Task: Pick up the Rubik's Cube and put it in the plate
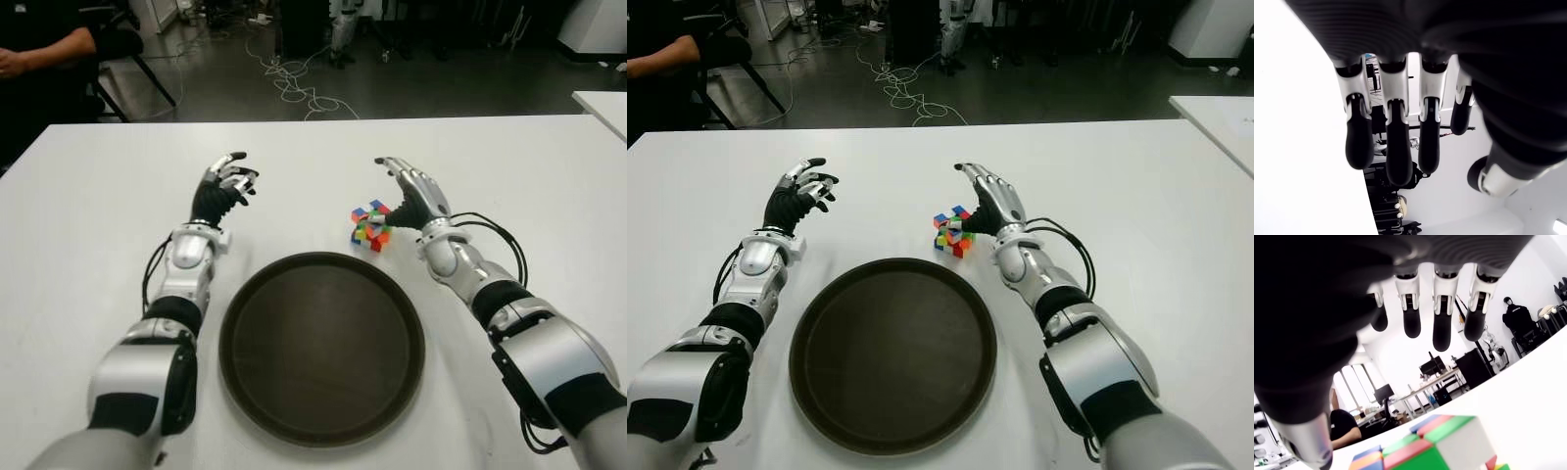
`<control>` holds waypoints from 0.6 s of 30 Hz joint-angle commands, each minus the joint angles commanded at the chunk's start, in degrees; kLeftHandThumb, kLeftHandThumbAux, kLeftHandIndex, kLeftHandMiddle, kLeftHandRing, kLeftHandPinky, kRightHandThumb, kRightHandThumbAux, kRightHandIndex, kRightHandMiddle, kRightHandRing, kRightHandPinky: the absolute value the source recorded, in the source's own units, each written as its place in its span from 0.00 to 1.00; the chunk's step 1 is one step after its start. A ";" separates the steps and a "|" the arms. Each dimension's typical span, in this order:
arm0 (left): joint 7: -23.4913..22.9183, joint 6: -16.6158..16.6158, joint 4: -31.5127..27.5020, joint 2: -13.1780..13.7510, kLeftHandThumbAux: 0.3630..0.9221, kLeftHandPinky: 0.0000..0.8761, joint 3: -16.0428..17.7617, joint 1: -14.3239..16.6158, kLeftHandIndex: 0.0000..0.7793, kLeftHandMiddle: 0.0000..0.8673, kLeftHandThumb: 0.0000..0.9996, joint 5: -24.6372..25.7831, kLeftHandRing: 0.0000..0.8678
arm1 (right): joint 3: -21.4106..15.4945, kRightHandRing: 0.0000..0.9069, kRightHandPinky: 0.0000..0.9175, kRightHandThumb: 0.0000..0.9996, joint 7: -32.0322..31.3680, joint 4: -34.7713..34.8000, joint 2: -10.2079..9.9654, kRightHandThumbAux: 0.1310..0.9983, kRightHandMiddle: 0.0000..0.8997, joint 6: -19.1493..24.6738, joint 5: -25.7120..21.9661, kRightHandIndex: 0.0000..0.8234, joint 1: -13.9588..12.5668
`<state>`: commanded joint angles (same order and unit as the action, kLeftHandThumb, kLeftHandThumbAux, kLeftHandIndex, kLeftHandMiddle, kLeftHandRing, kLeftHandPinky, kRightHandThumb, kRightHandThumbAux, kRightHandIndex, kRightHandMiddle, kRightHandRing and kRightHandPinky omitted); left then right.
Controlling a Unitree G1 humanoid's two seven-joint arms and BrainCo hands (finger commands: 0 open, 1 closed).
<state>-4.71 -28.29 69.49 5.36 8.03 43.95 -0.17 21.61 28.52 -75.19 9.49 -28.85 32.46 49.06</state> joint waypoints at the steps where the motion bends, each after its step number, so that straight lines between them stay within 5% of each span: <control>1: 0.10 0.05 -0.04 0.00 0.57 0.65 -0.04 0.01 0.27 0.45 0.31 -0.05 0.58 | -0.20 0.23 0.28 0.00 -0.25 -0.02 0.03 0.74 0.19 -0.01 -0.13 0.19 0.01; 18: 0.77 1.05 -0.21 -0.04 0.58 0.66 -0.06 0.09 0.28 0.46 0.34 -0.08 0.57 | -1.52 0.24 0.29 0.00 -1.68 -0.08 0.05 0.68 0.20 -0.55 -1.27 0.19 -0.22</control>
<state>-3.93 -27.24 69.28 5.32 7.97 44.05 -0.25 20.08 26.84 -75.28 9.54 -29.40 31.19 48.84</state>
